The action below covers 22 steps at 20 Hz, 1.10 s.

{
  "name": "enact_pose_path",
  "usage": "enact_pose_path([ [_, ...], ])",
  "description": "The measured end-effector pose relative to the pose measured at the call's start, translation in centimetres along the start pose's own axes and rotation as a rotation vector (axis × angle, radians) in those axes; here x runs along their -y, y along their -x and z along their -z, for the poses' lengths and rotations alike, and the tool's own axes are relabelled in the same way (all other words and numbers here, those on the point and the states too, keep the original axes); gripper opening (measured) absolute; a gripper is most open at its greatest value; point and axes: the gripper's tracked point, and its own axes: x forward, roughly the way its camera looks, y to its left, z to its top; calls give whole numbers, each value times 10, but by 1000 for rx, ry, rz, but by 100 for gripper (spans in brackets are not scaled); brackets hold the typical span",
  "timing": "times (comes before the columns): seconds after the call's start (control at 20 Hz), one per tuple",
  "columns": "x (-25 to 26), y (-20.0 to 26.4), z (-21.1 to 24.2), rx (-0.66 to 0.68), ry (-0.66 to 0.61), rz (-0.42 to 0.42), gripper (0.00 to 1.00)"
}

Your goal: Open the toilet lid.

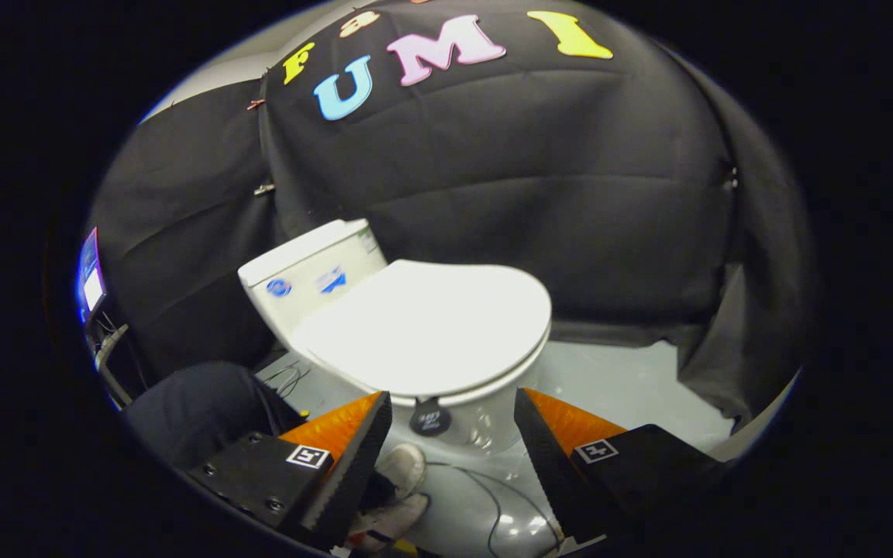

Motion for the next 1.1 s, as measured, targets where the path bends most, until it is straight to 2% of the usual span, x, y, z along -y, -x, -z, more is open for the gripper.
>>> enact_pose_path([
  [0.2,-17,-28,42,-110,-82,-73,99],
  [0.25,-12,-38,49,-135,-90,-59,99],
  [0.45,-4,-72,48,-158,-139,-70,97],
  [0.55,-7,-78,45,-151,-124,-93,86],
  [0.6,4,-83,51,-159,-101,-65,69],
  [0.7,9,-85,44,-171,-180,-82,34],
  [0.8,1,-86,49,-216,-264,-133,33],
  [1.0,-6,-87,50,-332,-542,-231,29],
  [1.1,-16,-85,57,-370,-626,-289,29],
])
